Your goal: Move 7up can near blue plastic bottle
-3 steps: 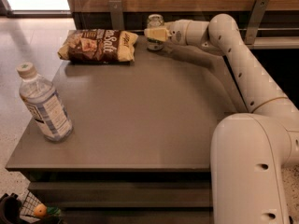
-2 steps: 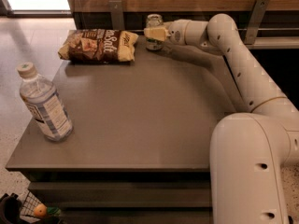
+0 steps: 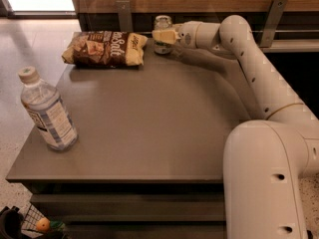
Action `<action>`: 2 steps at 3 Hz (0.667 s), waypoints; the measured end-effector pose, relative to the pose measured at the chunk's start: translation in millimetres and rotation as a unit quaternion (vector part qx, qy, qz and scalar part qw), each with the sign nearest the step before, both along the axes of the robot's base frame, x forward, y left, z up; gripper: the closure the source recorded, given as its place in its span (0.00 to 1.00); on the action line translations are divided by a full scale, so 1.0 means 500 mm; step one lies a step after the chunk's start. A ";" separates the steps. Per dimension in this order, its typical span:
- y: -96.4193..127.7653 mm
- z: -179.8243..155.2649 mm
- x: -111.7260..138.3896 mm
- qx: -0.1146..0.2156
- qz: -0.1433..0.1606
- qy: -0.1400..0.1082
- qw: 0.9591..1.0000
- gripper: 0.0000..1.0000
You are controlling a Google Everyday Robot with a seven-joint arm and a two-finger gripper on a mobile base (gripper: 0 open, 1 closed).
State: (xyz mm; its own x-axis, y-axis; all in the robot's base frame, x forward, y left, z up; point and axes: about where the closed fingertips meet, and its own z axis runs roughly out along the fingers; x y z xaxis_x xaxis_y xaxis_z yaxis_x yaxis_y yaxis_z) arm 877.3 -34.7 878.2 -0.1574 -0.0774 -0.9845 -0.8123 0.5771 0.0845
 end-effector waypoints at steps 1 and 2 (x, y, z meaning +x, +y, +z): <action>-0.003 0.010 -0.006 -0.004 -0.001 -0.004 1.000 1.00; -0.023 0.036 -0.044 -0.006 0.002 -0.013 1.000 1.00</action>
Offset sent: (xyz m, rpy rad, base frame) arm -0.0697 -0.0351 0.0413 -0.0194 -0.0610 0.0012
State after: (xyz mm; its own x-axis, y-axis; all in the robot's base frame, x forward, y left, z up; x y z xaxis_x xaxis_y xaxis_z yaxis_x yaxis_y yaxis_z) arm 855.2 -46.3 896.3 -0.1324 -0.0897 -0.9871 -0.8159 0.5754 0.0571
